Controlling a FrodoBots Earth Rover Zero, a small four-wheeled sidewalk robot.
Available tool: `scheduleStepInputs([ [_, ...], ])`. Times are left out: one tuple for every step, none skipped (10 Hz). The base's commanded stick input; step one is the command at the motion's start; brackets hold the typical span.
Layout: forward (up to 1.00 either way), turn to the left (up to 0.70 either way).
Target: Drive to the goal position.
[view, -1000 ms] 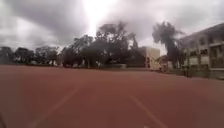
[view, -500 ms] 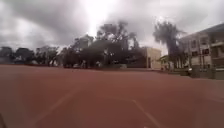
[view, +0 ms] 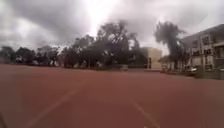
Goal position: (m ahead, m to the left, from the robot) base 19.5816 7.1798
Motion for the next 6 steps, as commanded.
scheduleStepInputs([
  [0.70,0.00],
  [0.70,0.00],
  [0.70,0.00],
  [0.70,0.00],
  [0.70,0.00],
  [0.70,0.00],
])
